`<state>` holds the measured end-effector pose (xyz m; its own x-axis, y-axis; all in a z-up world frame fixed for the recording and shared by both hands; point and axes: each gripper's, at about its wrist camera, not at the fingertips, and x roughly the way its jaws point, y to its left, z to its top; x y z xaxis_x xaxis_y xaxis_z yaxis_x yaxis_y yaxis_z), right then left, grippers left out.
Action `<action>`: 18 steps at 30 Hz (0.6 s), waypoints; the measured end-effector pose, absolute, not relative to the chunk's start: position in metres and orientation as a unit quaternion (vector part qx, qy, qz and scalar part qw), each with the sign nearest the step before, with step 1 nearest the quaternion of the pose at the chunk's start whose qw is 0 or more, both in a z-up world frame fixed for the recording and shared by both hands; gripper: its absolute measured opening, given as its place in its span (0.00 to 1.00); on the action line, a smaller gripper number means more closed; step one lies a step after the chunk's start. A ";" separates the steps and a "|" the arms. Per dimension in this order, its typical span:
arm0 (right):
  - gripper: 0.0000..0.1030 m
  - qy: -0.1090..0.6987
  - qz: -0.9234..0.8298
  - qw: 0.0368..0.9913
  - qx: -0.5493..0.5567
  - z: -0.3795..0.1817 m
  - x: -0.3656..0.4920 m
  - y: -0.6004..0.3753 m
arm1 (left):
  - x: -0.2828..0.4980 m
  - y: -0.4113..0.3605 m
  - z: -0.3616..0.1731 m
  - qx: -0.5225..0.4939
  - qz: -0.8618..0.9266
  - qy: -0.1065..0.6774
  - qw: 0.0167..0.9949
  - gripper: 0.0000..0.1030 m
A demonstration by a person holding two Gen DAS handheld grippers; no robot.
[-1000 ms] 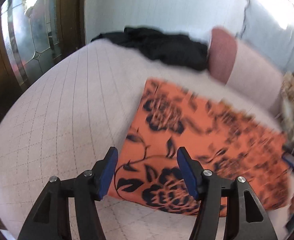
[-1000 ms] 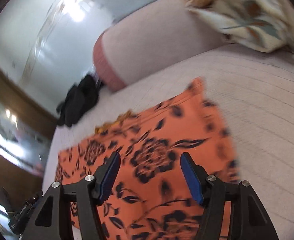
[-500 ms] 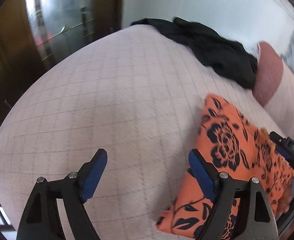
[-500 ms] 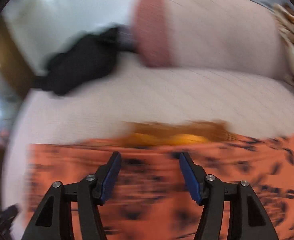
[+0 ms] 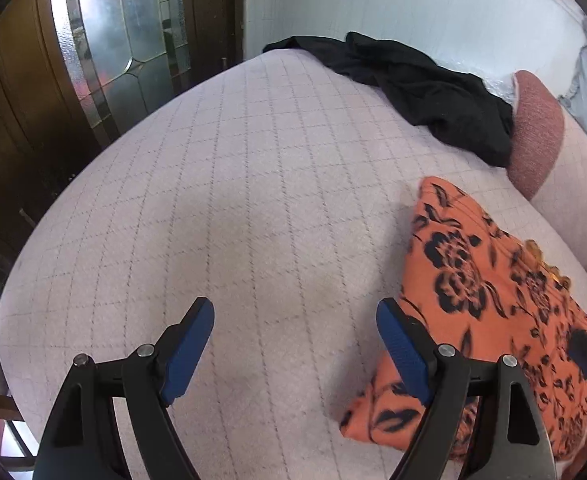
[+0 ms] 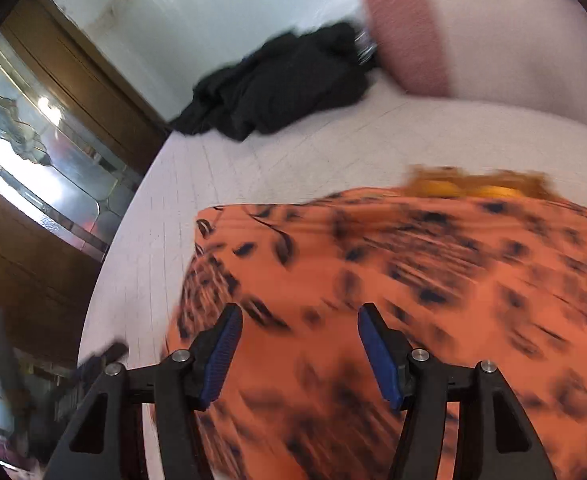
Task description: Fold small clothes
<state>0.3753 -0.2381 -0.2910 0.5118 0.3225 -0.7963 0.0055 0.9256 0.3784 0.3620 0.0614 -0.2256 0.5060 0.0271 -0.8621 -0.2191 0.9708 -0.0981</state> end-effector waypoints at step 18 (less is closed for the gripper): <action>0.65 0.389 -0.035 0.746 0.539 -0.360 0.163 -0.440 | 0.280 0.013 -0.267 -0.263 -0.100 0.572 0.771 0.82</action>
<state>0.1633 -0.4403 -0.3603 0.6953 0.3674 -0.6177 0.4715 0.4155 0.7778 0.2804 0.0129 -0.2668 0.3265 -0.4547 -0.8287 -0.1466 0.8417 -0.5196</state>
